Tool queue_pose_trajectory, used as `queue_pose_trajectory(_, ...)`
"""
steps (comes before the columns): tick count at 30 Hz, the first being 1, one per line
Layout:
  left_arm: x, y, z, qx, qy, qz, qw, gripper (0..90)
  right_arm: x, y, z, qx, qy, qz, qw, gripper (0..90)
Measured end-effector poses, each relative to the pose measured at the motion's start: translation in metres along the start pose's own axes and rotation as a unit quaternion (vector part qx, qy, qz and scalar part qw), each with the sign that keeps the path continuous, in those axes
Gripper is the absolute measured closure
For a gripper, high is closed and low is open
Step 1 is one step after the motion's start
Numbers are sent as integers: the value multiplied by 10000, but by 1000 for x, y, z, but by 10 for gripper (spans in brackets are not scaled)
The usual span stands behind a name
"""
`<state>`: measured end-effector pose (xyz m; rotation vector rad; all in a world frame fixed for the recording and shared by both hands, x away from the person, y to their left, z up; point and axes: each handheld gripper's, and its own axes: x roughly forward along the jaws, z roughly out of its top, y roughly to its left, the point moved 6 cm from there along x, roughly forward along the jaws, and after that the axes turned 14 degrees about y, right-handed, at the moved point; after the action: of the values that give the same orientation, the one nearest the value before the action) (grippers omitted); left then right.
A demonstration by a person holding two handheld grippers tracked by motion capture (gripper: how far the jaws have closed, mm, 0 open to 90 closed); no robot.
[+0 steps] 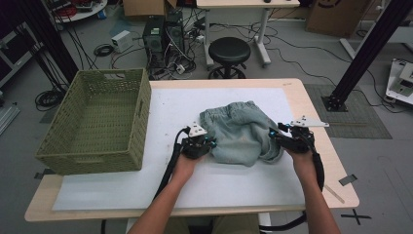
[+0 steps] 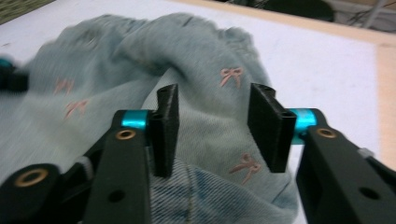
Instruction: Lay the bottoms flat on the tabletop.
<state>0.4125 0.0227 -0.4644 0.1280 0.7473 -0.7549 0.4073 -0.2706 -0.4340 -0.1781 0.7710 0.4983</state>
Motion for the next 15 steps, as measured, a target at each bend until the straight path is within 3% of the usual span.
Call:
queue_pose_trajectory(5,-25,28,8,-300,-392,244,9985,862,-1,10,-10,-174,135,229,9995,613)
queue_pose_trajectory(10,-43,55,10,-506,-514,501,9961,863,3,28,-21,-411,338,495,9974,629)
queue_pose_trajectory(15,-47,64,9,-536,-581,586,9951,859,7,41,-25,-486,392,611,9962,640)
